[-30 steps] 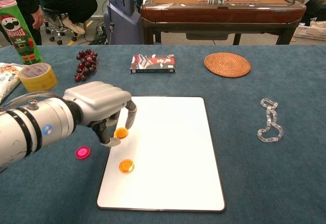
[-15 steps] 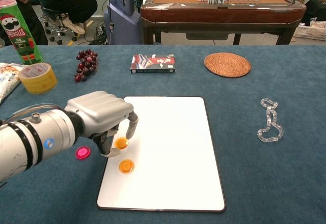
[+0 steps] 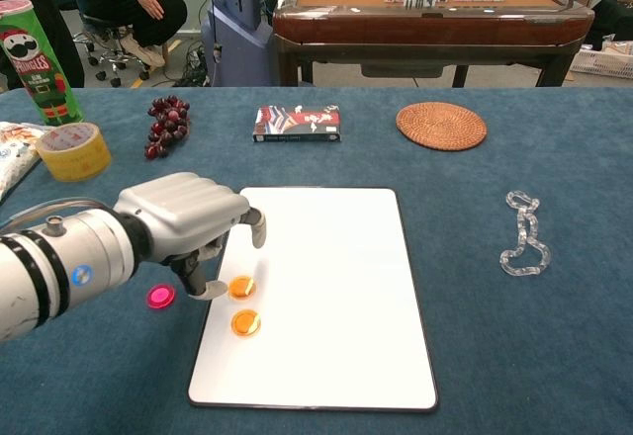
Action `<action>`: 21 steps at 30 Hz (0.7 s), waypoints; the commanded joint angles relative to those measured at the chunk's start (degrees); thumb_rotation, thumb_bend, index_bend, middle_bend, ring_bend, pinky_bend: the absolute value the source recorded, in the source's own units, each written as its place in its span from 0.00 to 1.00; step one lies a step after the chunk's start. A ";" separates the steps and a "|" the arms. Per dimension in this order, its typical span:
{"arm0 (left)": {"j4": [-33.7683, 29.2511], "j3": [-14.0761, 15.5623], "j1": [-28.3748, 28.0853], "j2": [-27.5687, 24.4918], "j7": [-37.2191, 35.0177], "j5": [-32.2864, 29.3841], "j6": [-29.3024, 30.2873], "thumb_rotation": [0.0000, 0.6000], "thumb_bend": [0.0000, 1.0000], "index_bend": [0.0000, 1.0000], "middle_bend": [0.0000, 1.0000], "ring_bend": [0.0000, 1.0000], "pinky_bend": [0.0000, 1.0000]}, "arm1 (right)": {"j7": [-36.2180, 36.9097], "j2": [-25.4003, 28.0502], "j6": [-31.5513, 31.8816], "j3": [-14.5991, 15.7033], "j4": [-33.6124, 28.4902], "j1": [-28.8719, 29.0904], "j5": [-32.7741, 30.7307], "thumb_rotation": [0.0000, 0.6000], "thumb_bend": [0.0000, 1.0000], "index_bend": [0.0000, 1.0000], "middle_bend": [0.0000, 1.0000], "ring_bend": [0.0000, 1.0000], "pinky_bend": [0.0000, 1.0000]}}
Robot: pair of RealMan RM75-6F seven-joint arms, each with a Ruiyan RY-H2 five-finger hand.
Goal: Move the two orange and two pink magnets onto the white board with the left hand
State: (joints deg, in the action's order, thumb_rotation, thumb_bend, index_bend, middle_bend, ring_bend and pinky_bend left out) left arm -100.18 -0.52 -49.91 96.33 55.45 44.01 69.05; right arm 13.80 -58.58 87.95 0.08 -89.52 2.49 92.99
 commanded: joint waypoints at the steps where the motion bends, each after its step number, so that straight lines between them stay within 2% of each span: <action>1: -1.53 0.61 0.90 -1.62 -0.02 0.69 1.15 1.00 0.32 0.40 1.00 1.00 1.00 | -0.10 -0.04 -0.12 0.02 0.02 0.06 0.02 1.00 0.26 0.28 0.29 0.23 0.33; 11: -7.03 3.68 3.93 -7.73 -0.60 3.54 3.37 1.00 0.32 0.47 1.00 1.00 1.00 | -1.30 -0.29 -0.77 0.21 -0.33 0.30 0.12 1.00 0.26 0.28 0.29 0.23 0.33; 17: -6.79 4.97 5.00 -8.26 -0.48 4.02 2.77 1.00 0.32 0.47 1.00 1.00 1.00 | -1.97 -0.42 -1.04 0.29 -0.60 0.37 0.07 1.00 0.26 0.28 0.29 0.23 0.33; 21: -6.50 4.67 5.57 -8.10 -1.64 4.29 2.16 1.00 0.32 0.47 1.00 1.00 1.00 | -2.15 -0.43 -1.08 0.28 -0.71 0.39 0.02 1.00 0.26 0.28 0.29 0.23 0.33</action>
State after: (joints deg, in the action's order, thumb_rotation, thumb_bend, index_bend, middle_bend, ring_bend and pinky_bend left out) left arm -106.77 4.30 -44.53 88.17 54.15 48.19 71.39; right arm 11.64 -59.01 86.86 0.37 -90.22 2.88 93.01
